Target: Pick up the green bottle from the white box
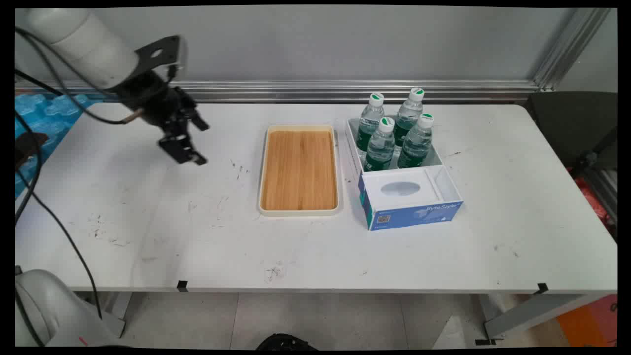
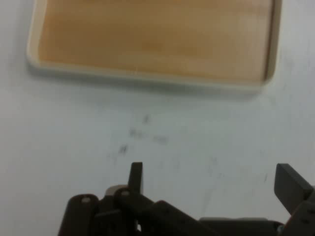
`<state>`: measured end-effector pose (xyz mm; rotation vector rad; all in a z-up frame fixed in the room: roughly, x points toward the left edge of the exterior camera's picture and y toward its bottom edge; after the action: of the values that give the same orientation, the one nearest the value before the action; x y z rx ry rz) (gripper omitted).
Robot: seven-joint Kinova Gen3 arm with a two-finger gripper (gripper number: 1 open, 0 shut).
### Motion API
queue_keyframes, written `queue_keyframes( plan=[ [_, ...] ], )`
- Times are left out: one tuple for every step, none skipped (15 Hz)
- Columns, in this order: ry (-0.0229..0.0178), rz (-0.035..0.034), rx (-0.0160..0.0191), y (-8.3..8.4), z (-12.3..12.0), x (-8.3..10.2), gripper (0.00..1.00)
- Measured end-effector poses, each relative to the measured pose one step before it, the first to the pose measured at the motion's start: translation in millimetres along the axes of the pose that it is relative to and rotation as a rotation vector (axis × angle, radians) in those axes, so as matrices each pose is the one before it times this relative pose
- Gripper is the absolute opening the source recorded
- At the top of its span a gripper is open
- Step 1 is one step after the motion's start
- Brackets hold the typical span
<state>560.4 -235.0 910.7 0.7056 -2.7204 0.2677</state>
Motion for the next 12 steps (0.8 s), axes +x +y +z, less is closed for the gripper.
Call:
queue_keyframes(
  plan=[
    [0.01479, 0.00029, -0.00411, 0.69, 2.73, 9.57, 1.00],
    [0.01532, 0.00164, -0.00356, 0.43, 2.86, 10.50, 1.00],
    [0.02328, 0.00535, -0.00382, 0.59, 4.30, 16.30, 1.00],
    [0.02014, 0.00661, -0.00196, 0.50, 3.84, 14.55, 1.00],
    [0.01507, 0.00498, -0.00050, 0.12, 2.91, 10.18, 1.00],
    [0.02175, 0.00773, -0.00074, 0.12, 4.49, 14.56, 1.00],
    [0.02662, 0.00811, -0.00113, -0.13, 6.04, 16.19, 1.00],
    [0.02583, 0.00625, -0.00094, -0.55, 7.05, 14.57, 1.00],
    [0.02043, 0.00477, -0.00061, -0.64, 6.53, 10.99, 1.00],
    [0.02238, 0.00493, -0.00134, -1.01, 8.59, 11.02, 1.00],
    [0.02121, 0.00507, -0.00105, -1.13, 8.89, 9.17, 1.00],
    [0.01683, 0.00412, -0.00171, -1.04, 8.03, 6.79, 1.00]
  ],
)
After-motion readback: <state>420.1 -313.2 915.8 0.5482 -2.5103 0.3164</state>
